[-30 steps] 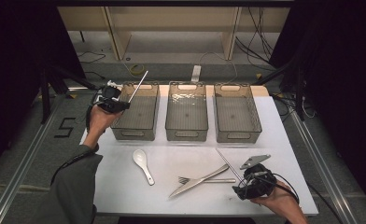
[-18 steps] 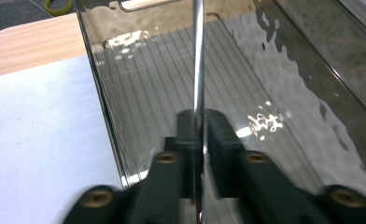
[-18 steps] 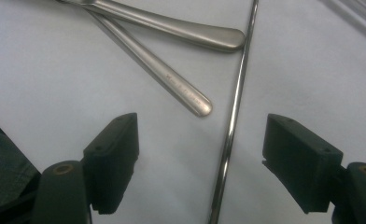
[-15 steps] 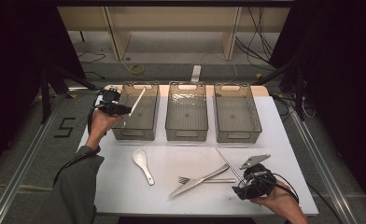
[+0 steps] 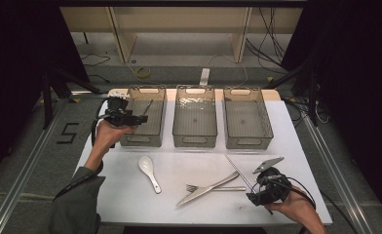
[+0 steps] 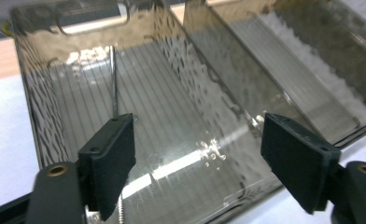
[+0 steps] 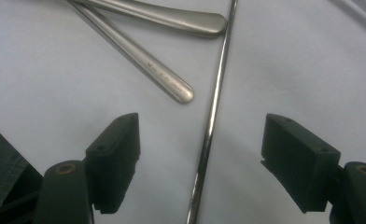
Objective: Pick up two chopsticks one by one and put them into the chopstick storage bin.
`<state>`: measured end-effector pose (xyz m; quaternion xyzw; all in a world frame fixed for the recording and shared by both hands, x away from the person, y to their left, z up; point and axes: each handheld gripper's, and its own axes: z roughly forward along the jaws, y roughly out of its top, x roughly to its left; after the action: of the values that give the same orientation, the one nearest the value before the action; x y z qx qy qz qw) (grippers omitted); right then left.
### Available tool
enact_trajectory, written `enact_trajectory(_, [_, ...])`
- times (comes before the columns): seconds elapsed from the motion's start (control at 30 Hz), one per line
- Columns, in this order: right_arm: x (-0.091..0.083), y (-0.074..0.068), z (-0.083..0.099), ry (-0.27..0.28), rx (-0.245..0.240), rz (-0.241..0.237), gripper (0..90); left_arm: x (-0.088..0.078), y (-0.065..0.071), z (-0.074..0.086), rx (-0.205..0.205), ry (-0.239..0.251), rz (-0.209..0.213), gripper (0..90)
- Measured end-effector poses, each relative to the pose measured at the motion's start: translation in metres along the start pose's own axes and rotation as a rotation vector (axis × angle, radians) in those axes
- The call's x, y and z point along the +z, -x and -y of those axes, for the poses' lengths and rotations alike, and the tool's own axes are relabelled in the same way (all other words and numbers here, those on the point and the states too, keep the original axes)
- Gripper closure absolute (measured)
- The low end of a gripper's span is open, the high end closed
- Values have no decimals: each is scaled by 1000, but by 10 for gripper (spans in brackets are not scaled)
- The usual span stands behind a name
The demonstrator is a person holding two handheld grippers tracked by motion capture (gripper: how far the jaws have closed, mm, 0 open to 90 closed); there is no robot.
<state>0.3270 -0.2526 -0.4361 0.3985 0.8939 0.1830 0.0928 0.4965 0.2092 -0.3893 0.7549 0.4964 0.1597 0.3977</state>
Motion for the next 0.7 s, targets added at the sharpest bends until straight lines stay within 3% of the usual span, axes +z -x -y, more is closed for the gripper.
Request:
enact_trajectory(0.13, [3,2,-6,-40,1,-6,297,-6,13,13,-23,20,60,217])
enact_trajectory(0.27, [7,7,-12,-70,5,-16,304,-15,30,21,36,34,76,196])
enact_trajectory(0.47, [8,13,-19,-96,15,-9,322,-29,46,38,30,120,140,192])
enact_trajectory(0.7, [10,8,-28,-134,-15,2,380,-36,61,55,33,147,181,175])
